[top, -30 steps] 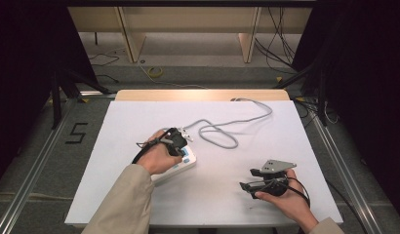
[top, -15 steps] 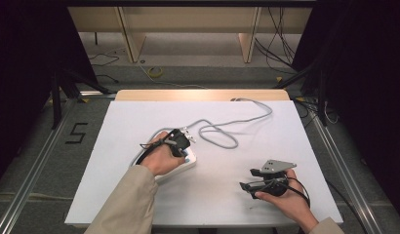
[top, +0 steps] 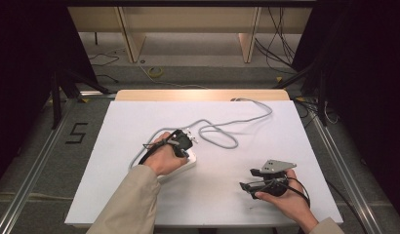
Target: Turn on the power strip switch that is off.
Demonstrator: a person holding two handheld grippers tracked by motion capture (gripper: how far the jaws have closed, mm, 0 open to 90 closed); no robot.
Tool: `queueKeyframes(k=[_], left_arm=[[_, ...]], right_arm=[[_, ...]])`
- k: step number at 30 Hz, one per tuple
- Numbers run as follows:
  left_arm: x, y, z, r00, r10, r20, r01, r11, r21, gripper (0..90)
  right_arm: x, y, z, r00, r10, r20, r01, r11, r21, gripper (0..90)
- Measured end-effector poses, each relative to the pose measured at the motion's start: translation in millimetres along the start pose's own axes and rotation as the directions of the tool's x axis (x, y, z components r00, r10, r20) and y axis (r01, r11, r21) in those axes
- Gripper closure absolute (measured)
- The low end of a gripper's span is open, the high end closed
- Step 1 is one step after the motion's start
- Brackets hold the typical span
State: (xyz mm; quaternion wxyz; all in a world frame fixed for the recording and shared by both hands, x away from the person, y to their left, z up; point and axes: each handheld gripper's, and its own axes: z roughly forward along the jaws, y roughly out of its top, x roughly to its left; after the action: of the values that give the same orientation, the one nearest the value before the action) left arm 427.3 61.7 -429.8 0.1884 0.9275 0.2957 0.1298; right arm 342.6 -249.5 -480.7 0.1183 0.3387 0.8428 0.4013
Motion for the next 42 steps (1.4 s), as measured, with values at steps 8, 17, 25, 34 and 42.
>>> queueKeyframes(k=[8,17,25,34,42], left_arm=[[-1.2,1.2,2.9,1.0,0.0,0.006,0.0,1.0,0.005,89.8],[-1.4,2.9,5.0,1.0,-0.005,0.008,0.005,0.9999,0.01,89.8],[-1.3,4.2,6.7,0.9999,0.002,0.011,-0.002,0.9999,0.015,89.7],[-0.3,4.3,6.4,0.9998,0.005,0.021,-0.006,0.9998,0.022,89.8],[1.6,3.5,7.4,0.9992,-0.005,0.038,0.003,0.9996,0.028,89.7]], right_arm=[[0.1,0.0,-0.1,1.0,0.0,0.0,0.0,1.0,0.0,33.0],[0.0,0.0,0.1,1.0,0.0,0.0,0.0,1.0,0.0,33.0],[0.0,0.0,0.2,1.0,0.0,0.0,0.0,1.0,0.0,33.0],[0.1,0.1,0.2,1.0,0.0,-0.001,0.0,1.0,0.0,33.0],[0.3,0.1,0.3,1.0,-0.001,-0.001,0.001,1.0,0.0,33.0]])
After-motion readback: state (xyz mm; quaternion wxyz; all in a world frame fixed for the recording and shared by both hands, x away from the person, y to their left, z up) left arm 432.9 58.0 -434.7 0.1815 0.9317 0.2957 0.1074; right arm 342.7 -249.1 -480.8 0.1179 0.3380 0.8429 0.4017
